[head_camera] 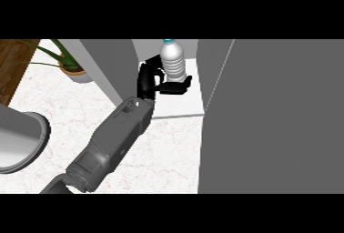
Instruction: Pick up the bottled water, place it into the cabinet and close the cabinet
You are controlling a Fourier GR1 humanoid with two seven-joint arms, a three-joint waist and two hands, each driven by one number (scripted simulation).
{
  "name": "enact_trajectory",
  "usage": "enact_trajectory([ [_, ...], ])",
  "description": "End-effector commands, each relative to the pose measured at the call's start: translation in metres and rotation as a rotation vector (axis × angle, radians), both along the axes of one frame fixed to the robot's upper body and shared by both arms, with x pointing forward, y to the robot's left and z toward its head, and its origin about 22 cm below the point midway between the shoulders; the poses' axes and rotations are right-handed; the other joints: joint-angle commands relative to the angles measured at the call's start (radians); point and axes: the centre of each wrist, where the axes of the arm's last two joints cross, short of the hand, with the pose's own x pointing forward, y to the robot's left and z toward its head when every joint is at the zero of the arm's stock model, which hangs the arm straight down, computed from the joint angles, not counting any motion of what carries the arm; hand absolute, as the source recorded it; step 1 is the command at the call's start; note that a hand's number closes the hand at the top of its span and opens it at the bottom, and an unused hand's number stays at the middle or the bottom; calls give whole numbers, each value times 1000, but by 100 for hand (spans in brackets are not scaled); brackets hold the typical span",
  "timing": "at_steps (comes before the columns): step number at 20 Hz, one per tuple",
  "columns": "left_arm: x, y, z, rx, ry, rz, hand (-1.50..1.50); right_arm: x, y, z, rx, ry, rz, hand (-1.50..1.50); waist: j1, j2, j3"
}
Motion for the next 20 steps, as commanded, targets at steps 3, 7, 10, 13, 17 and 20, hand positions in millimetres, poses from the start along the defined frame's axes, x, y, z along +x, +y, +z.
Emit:
enact_trajectory([
  [3, 11, 10, -2, 262, -49, 145, -150, 3, 0, 20, 48, -22, 17, -150, -10, 12, 0],
  [7, 22, 20, 10, 272, -32, 188, -150, 1, -2, 15, 56, -19, 20, -150, -25, 12, -1],
  [10, 23, 8, 14, 287, -73, 207, -150, 6, -5, 9, 51, -37, 29, -150, -20, 18, 0],
  [13, 30, 21, 26, 217, -122, 131, -150, 1, -3, 23, 41, -34, 34, -150, -21, 14, -3],
  [17, 30, -2, 47, -15, -278, 116, 150, 1, -4, 15, 48, -30, 44, -150, -2, 9, -4],
  [20, 29, -1, 50, -153, -327, -47, 150, 3, -3, 9, 54, -27, 37, -150, 11, 11, -3],
])
